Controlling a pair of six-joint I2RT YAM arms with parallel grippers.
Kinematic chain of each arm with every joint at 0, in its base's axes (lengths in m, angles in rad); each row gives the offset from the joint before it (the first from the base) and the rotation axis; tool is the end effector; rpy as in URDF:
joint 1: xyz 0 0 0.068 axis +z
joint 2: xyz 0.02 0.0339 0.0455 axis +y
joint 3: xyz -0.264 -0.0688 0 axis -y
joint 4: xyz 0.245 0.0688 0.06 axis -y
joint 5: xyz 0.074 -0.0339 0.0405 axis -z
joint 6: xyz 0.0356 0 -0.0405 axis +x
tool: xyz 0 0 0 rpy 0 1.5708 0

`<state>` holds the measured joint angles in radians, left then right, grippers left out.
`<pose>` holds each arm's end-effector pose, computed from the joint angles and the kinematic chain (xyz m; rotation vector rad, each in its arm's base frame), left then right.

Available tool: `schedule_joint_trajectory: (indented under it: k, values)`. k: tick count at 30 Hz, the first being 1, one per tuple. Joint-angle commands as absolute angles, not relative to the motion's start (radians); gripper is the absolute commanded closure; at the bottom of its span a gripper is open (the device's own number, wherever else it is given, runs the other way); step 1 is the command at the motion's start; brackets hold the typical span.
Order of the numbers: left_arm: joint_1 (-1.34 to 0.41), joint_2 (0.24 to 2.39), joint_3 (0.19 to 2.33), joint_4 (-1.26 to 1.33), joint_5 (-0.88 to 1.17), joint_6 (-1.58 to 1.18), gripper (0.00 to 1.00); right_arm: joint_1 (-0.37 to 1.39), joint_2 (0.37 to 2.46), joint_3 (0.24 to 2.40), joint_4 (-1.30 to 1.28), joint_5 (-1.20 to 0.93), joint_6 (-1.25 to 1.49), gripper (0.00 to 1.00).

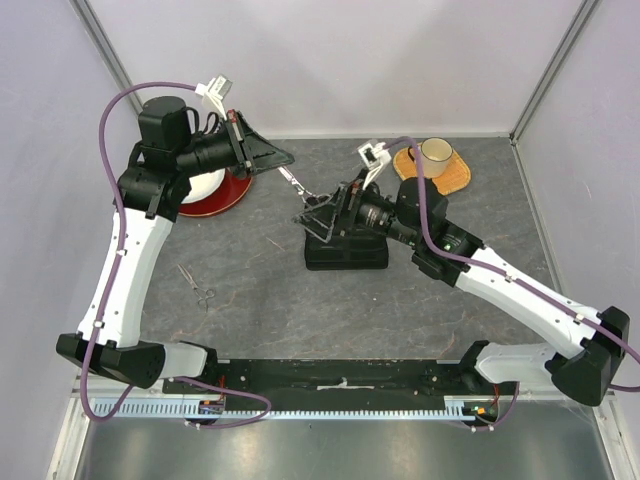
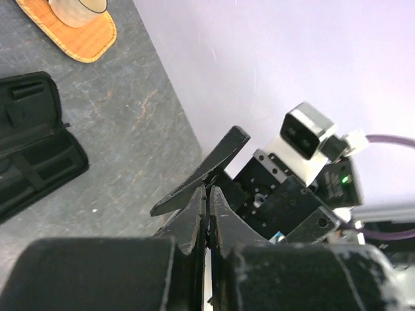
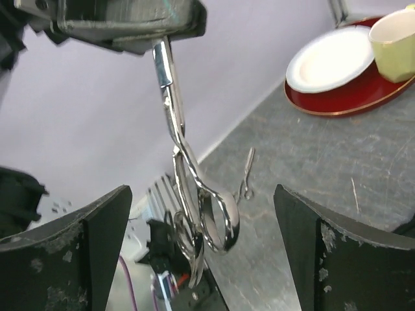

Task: Sort the hair-cutting tools

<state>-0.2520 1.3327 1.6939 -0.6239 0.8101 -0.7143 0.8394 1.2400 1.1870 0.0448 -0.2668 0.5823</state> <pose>0.2462 -0.0900 0.4872 0.1717 1.9815 -1.3903 0.1870 0.2224 0.4092 -0.4492 1.6828 1.2929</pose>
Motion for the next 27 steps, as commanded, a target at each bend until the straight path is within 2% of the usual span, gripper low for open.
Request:
schedule_joint_trajectory:
  k: [1,6,11,16,19,20,21,27]
  values:
    - [-0.249,1.327,1.729,-0.509,0.713,-1.012,0.98,0.834,1.226,1.115,0.340,-0.153,0.742,0.02]
    - [-0.250,1.322,1.717,-0.410,0.672,-1.138,0.98,0.834,1.250,1.101,0.518,-0.175,0.853,0.05]
    - [-0.250,1.313,1.695,-0.380,0.624,-1.172,0.98,0.834,1.224,1.062,0.627,-0.055,0.939,0.21]
    - [-0.250,1.316,1.683,-0.362,0.620,-1.184,0.98,0.834,1.190,1.046,0.597,0.032,0.946,0.30]
    - [-0.250,1.312,1.666,-0.351,0.617,-1.192,0.98,0.834,1.177,1.045,0.589,0.071,0.951,0.38]
    - [-0.250,1.313,1.660,-0.347,0.614,-1.196,0.98,0.834,1.178,1.045,0.592,0.078,0.951,0.45]
    - [-0.250,1.313,1.657,-0.341,0.620,-1.197,0.98,0.834,1.177,1.046,0.586,0.095,0.950,0.48]
    - [-0.250,1.315,1.629,-0.299,0.634,-1.226,0.98,0.834,1.209,1.075,0.600,0.078,0.980,0.57]
